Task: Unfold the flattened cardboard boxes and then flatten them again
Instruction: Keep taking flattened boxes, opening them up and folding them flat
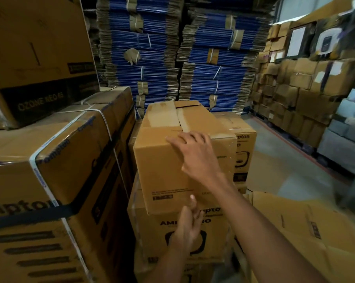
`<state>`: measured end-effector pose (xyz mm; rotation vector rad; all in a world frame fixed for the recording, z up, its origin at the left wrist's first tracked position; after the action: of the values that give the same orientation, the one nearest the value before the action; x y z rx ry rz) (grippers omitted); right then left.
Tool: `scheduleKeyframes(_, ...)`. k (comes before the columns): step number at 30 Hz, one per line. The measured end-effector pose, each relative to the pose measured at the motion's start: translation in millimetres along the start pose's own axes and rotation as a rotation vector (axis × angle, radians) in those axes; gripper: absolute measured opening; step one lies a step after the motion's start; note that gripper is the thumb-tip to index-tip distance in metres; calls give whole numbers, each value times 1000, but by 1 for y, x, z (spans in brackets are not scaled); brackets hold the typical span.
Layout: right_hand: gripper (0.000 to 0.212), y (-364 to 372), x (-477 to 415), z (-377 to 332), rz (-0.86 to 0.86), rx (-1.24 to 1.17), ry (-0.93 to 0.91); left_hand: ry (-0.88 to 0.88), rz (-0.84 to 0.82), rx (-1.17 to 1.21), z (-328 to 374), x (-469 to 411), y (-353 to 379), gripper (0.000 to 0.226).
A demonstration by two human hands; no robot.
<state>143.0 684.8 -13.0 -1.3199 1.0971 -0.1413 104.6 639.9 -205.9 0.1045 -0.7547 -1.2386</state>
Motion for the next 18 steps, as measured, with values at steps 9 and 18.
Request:
scheduleKeyframes(9, 96, 14, 32, 17, -12, 30, -16, -158, -8, -803, 27, 8, -18, 25)
scheduleKeyframes(18, 81, 21, 54, 35, 196, -105, 25, 1062, 258, -1413, 175, 79, 31, 16)
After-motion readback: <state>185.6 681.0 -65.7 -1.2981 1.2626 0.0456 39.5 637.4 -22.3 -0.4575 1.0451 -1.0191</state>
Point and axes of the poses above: each hand's wrist, its own x-axis away from the middle knuckle, its own y-axis out of the palm, z = x × y, the point moved 2 cm from there along -x, towards the middle knuckle, and after that the axes turned 13 degrees about -x, right-handed, at the moved point
